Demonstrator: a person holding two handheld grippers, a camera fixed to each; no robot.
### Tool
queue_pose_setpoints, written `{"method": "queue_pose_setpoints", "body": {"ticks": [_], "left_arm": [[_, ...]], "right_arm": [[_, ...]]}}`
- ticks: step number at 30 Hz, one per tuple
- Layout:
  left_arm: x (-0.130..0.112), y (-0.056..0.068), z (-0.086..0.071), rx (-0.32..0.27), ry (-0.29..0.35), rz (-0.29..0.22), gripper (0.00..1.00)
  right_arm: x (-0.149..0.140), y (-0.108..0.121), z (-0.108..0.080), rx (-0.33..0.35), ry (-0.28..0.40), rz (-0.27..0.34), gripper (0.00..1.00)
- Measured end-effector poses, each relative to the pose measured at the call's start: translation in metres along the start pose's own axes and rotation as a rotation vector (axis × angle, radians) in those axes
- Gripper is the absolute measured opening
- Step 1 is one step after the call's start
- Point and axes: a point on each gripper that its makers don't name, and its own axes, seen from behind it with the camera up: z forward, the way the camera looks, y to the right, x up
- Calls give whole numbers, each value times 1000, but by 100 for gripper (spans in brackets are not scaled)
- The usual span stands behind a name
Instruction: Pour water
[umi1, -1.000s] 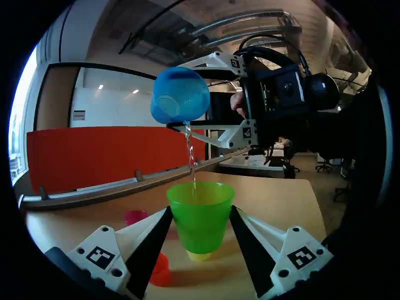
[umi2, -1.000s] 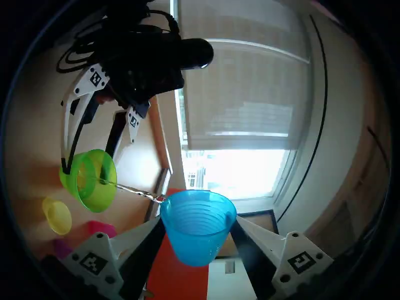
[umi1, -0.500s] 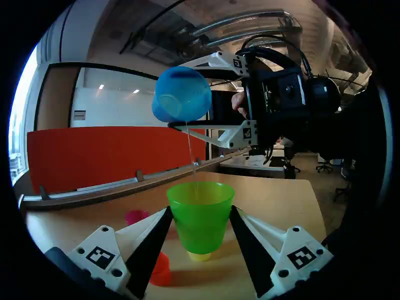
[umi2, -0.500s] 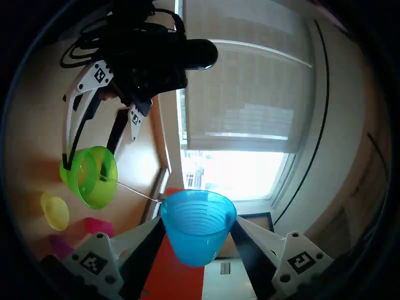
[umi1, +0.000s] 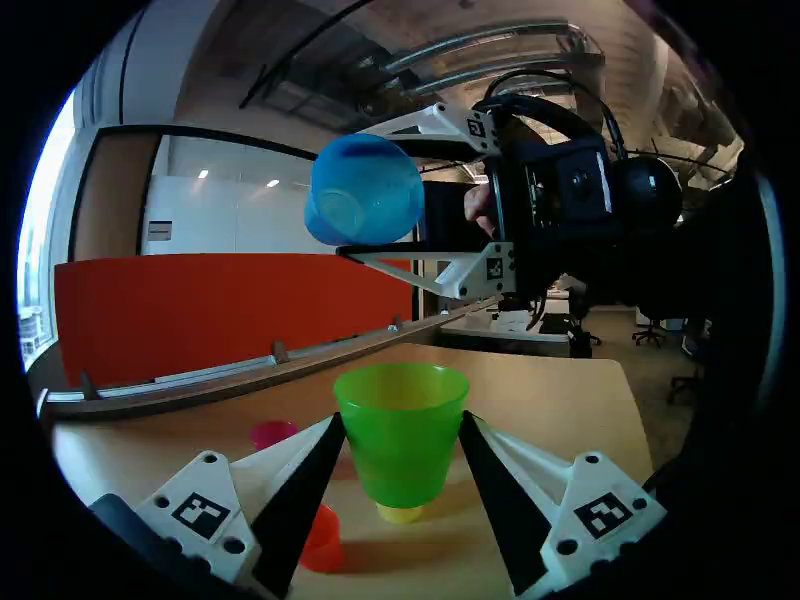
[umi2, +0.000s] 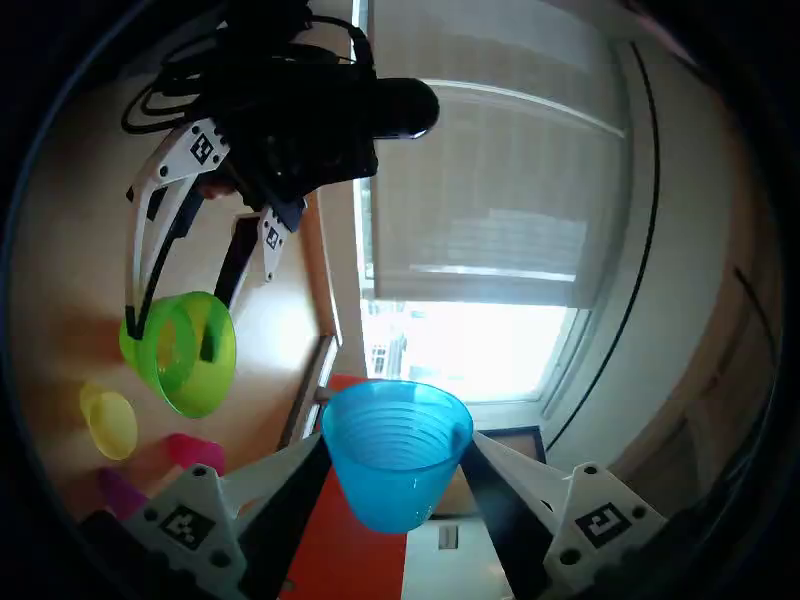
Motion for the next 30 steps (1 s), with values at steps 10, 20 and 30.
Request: {"method": "queue_pose_setpoints", "body": {"ticks": [10,20,30], "left_arm": [[-1,-1,-1,3,-3,-1,82],[-2,-2,-1,4,-4,-2,82],[-5,-3,-3,6,-12,-3,83]], "right_arm": [[-2,1,1,-5,-3,6,89],[-1,0,-1,-3,-5,6,89],[-2,-5,-2,9,-9,85,89]]}}
